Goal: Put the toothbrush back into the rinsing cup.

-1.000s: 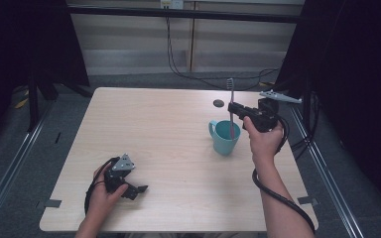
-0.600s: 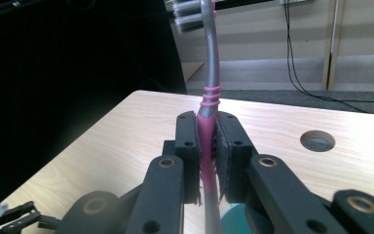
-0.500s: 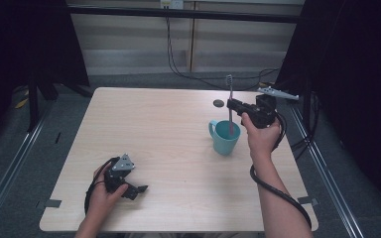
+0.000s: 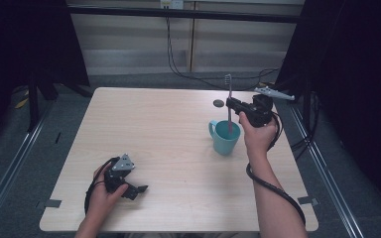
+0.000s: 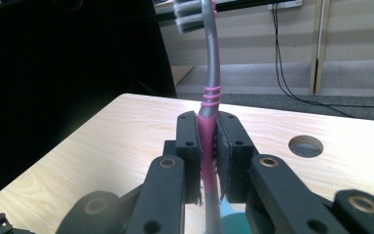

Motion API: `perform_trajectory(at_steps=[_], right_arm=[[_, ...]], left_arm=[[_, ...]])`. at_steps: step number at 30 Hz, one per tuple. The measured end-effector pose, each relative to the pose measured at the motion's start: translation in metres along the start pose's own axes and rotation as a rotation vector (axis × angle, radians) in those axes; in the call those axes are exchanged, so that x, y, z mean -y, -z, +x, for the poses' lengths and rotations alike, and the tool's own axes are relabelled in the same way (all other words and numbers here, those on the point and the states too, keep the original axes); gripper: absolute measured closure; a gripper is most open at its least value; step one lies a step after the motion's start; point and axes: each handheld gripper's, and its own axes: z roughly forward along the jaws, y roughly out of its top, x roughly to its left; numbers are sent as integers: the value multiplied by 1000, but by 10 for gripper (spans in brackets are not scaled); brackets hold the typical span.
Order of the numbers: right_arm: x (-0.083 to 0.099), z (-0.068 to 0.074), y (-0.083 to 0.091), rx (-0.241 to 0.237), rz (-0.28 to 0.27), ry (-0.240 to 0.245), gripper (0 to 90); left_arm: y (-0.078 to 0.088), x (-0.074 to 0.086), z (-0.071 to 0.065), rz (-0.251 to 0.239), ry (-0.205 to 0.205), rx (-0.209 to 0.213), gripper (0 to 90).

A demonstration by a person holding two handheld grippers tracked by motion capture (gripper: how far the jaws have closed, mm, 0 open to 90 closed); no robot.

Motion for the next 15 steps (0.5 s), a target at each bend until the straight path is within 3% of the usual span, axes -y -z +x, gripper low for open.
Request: perform_trajectory(at_steps=[15], right_arm=[[6, -3, -8, 16, -3, 13, 815]], left_arm=[[0, 0, 0, -2, 1, -2, 0]])
